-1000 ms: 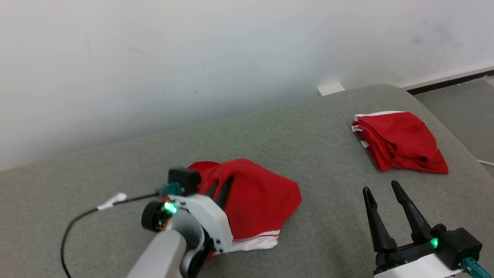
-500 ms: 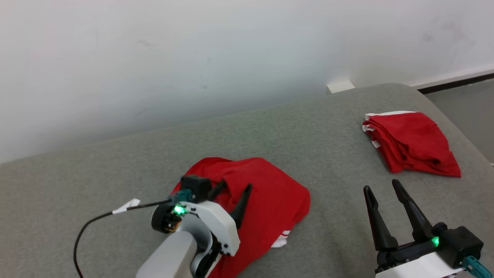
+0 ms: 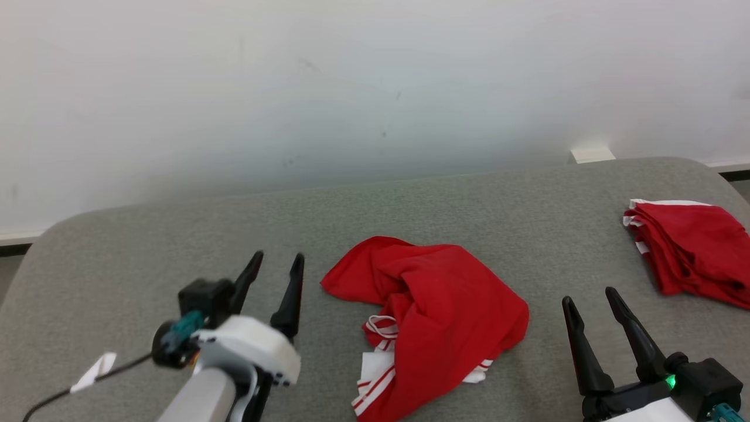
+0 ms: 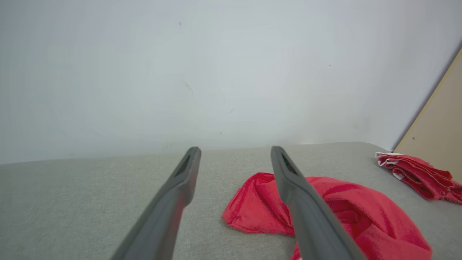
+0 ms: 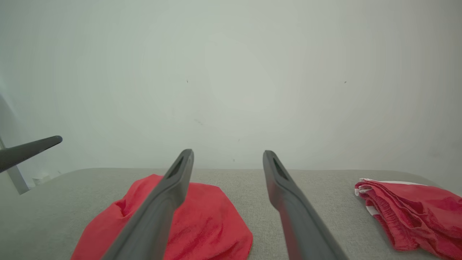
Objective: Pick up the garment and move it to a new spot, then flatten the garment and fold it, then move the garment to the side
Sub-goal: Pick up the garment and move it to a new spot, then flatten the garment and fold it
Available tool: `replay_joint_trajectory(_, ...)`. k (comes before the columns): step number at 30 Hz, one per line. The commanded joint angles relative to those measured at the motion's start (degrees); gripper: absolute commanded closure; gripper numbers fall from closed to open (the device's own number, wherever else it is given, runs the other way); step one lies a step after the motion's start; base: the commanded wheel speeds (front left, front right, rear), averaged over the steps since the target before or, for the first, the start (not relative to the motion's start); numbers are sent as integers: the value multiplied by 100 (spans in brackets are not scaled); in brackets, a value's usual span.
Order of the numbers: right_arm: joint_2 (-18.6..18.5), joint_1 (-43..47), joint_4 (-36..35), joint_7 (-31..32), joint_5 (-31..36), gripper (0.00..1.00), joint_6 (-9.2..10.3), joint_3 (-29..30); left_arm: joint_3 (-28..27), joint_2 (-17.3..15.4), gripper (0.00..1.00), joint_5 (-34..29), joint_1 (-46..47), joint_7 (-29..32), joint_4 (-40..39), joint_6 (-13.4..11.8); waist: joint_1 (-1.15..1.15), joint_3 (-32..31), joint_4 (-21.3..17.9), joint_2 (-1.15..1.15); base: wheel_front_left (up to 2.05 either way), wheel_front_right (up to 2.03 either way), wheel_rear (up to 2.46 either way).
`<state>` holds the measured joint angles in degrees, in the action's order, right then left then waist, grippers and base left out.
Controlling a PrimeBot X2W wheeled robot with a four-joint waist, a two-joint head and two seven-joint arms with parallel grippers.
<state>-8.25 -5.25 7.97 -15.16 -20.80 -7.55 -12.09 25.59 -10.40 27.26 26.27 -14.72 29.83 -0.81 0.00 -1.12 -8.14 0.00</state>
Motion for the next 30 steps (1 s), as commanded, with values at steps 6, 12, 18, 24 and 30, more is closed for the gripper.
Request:
replay_joint_trajectory(6, -20, 157, -24, 5, 12, 0, 13, 6, -591, -227, 0, -94, -1128, -40, -1051, -387, 0, 27, 206, 0, 0, 0, 0)
replay_joint_trajectory(12, -56, 251, -46, 5, -25, 0, 13, 125, -1119, -36, 0, -431, -2096, -39, -1839, -547, 0, 2, 236, 0, 0, 0, 0)
replay_joint_trajectory(18, -90, 293, -32, 5, 7, 0, 13, 133, -1328, 240, 0, -657, -2438, -40, -2005, -373, 0, -18, 252, 0, 0, 0, 0)
replay_joint_trajectory(24, -63, 254, -26, 6, 38, 0, 13, 116, -1452, 442, 0, -803, -2386, -41, -1982, -212, 0, -30, 282, 0, 0, 0, 0)
replay_joint_trajectory(30, -34, 248, -12, 6, 30, 0, 13, 89, -1563, 538, 0, -933, -2376, -41, -1901, -79, 0, -19, 263, 0, 0, 0, 0)
